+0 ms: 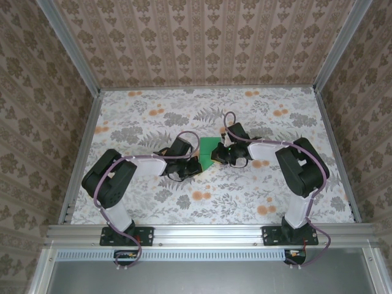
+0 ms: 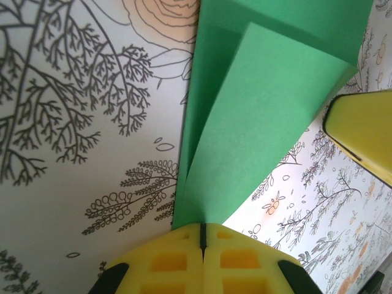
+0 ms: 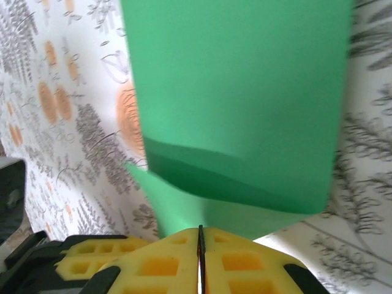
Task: Fold a paper plane with a square sheet of paper (pick it up from the middle)
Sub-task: Third fold the triangle at the center of the table.
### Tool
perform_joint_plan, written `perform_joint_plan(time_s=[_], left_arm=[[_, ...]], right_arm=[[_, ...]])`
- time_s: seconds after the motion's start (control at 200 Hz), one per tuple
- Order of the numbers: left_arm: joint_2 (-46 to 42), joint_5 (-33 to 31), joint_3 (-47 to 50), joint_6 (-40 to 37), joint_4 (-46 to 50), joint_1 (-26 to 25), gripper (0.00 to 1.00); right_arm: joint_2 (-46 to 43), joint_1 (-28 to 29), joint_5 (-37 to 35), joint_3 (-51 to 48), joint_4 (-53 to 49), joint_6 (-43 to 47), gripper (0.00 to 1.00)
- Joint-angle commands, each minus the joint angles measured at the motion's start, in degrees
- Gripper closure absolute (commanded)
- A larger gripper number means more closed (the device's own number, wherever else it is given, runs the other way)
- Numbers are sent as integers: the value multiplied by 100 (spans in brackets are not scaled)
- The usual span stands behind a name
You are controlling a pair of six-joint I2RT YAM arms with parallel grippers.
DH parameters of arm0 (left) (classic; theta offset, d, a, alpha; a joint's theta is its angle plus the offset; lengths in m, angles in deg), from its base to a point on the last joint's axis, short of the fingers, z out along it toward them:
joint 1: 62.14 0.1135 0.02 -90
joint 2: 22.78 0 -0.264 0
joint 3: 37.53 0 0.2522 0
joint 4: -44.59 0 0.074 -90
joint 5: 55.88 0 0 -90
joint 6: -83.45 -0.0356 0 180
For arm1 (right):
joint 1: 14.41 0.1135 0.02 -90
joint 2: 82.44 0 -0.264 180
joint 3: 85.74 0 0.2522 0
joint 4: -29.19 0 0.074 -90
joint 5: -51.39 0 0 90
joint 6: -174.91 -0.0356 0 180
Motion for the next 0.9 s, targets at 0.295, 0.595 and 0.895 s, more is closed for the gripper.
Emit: perform_joint_plan(time_s=[0.295, 0.595, 0.895], left_arm=[[154, -368, 169, -110, 360, 10, 100], [150, -477, 188, -6, 650, 15, 100], [216, -420, 255, 52, 655, 16, 100]], right_arm=[[461, 589, 146, 247, -120, 79, 91], [603, 145, -346, 209, -492, 362, 92], [473, -825, -489, 169, -399, 726, 92]])
